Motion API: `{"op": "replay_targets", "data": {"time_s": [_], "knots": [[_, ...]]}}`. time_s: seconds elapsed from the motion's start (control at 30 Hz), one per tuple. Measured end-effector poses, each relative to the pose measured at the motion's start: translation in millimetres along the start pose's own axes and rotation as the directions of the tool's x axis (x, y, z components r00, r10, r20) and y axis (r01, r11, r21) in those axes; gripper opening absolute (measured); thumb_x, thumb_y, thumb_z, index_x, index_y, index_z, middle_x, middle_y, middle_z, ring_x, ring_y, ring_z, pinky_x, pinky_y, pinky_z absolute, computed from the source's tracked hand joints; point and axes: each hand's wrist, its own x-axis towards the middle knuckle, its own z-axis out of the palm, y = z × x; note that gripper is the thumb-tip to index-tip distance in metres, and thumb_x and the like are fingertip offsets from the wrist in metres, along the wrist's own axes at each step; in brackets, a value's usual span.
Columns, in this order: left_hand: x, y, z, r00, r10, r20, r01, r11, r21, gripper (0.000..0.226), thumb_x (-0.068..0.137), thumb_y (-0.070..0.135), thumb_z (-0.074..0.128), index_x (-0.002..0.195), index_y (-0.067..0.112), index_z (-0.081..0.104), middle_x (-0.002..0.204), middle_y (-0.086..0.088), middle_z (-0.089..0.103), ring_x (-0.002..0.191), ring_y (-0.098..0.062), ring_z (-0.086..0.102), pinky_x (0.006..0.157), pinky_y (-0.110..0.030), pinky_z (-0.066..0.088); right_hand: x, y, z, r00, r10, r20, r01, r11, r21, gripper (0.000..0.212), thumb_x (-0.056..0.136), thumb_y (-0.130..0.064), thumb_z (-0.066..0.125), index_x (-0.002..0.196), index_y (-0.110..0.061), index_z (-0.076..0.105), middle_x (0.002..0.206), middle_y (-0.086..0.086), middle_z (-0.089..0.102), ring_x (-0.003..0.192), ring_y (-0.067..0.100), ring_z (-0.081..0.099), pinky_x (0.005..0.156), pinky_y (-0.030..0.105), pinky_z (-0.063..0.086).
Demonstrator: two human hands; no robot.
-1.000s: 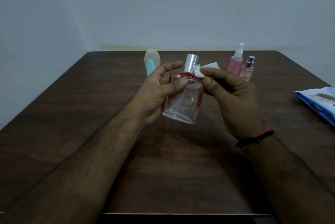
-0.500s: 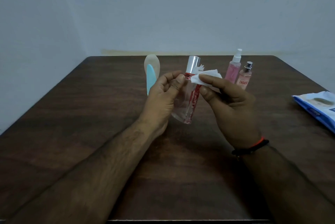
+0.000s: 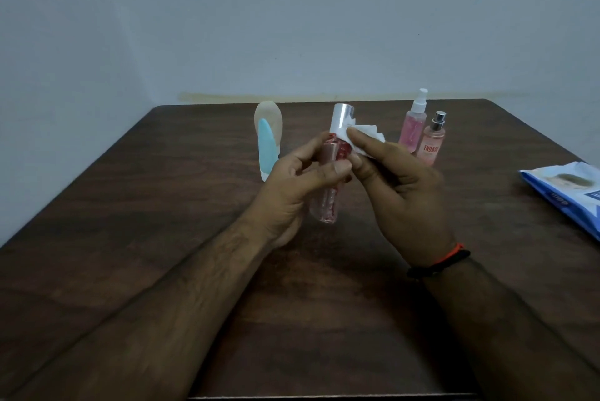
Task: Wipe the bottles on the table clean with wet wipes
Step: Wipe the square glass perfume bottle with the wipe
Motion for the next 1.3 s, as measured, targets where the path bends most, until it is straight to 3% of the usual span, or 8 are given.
{"op": "replay_targets", "data": {"time_s": [0.1, 0.3, 0.5, 0.7, 0.83, 1.0, 1.13, 1.3], "knots": [[-2.8, 2.7, 3.7, 0.999, -0.011, 0.035, 0.017, 0.987, -0.161, 0.039, 0.096, 0.023, 0.047, 0.131, 0.014, 0.061, 0.129, -0.011, 0.066, 0.119, -0.030, 0.061, 0.095, -0.055, 0.052, 0.0, 0.3, 3.7, 1.000, -0.006, 0.003, 0.006, 1.000, -0.029, 0.032, 0.095, -0.010, 0.063, 0.128, -0.008, 0.064, 0.109, 0.003, 0.070, 0.104, 0.024, 0.066, 0.085, 0.036, 0.058], [-2.9, 2.8, 4.5, 0.999, -0.034, 0.039, 0.046, 0.909, -0.413, 0.042, 0.100, 0.029, 0.040, 0.124, 0.005, 0.065, 0.120, -0.014, 0.068, 0.113, -0.027, 0.065, 0.090, -0.043, 0.056, -0.5, 10.2, 2.5, 0.999, -0.012, -0.046, 0.003, 0.983, -0.185, 0.031, 0.096, -0.010, 0.062, 0.126, -0.015, 0.067, 0.101, -0.005, 0.068, 0.099, 0.016, 0.064, 0.080, 0.041, 0.057], [-0.2, -0.1, 7.9, 0.993, -0.105, 0.048, 0.115, 0.899, -0.423, 0.051, 0.104, 0.033, 0.033, 0.140, 0.002, 0.050, 0.132, -0.019, 0.058, 0.122, -0.030, 0.056, 0.102, -0.047, 0.049, -0.8, -2.0, 8.0, 0.974, -0.215, 0.066, 0.225, 0.917, -0.330, 0.031, 0.096, 0.000, 0.055, 0.125, -0.005, 0.065, 0.125, 0.004, 0.066, 0.122, 0.021, 0.057, 0.105, 0.038, 0.046], [1.3, -0.3, -1.0, 0.984, -0.174, 0.045, 0.171, 0.832, -0.527, 0.055, 0.095, 0.053, 0.048, 0.117, 0.003, 0.058, 0.090, -0.004, 0.066, 0.075, -0.010, 0.069, 0.065, -0.022, 0.058, -7.0, -15.0, 13.4, 0.849, -0.406, 0.339, 0.515, 0.779, -0.358, 0.027, 0.092, 0.004, 0.058, 0.116, 0.000, 0.070, 0.121, 0.011, 0.068, 0.110, 0.028, 0.059, 0.103, 0.030, 0.043], [4.1, -0.2, -5.5, 0.988, -0.152, -0.022, 0.124, 0.879, -0.461, 0.070, 0.100, 0.058, 0.036, 0.133, -0.002, 0.051, 0.114, -0.015, 0.061, 0.099, -0.024, 0.064, 0.083, -0.034, 0.057, -6.5, -14.2, 7.9, 0.927, -0.328, 0.180, 0.373, 0.848, -0.377, 0.023, 0.091, 0.003, 0.063, 0.111, -0.002, 0.072, 0.111, 0.015, 0.064, 0.092, 0.013, 0.056, 0.090, 0.019, 0.044], [3.1, -1.3, 0.9, 0.995, -0.097, -0.033, 0.078, 0.925, -0.371, 0.053, 0.100, 0.050, 0.036, 0.115, 0.013, 0.072, 0.115, -0.011, 0.070, 0.106, -0.027, 0.067, 0.095, -0.047, 0.054, -1.9, -13.4, 8.8, 0.984, -0.176, -0.004, 0.163, 0.924, -0.345, 0.032, 0.093, -0.007, 0.065, 0.125, -0.008, 0.061, 0.105, -0.004, 0.061, 0.091, 0.018, 0.060, 0.079, 0.034, 0.052], [2.9, -2.2, -2.5, 0.994, -0.106, -0.024, 0.089, 0.921, -0.378, 0.056, 0.100, 0.053, 0.038, 0.119, 0.008, 0.066, 0.108, -0.010, 0.069, 0.097, -0.023, 0.067, 0.087, -0.039, 0.055, -5.3, -15.9, 10.0, 0.951, -0.267, 0.155, 0.306, 0.873, -0.380, 0.020, 0.091, -0.003, 0.066, 0.110, -0.003, 0.071, 0.106, 0.009, 0.065, 0.098, 0.024, 0.060, 0.083, 0.037, 0.050], [5.2, -0.6, -12.1, 0.993, -0.104, -0.056, 0.077, 0.928, -0.366, 0.073, 0.102, 0.056, 0.031, 0.138, -0.005, 0.049, 0.138, -0.031, 0.052, 0.123, -0.041, 0.052, 0.094, -0.043, 0.050, -10.3, -12.5, 4.5, 0.906, -0.298, 0.302, 0.399, 0.840, -0.368, 0.018, 0.090, -0.004, 0.069, 0.107, -0.004, 0.074, 0.100, 0.011, 0.066, 0.093, 0.024, 0.061, 0.079, 0.035, 0.050]]}}
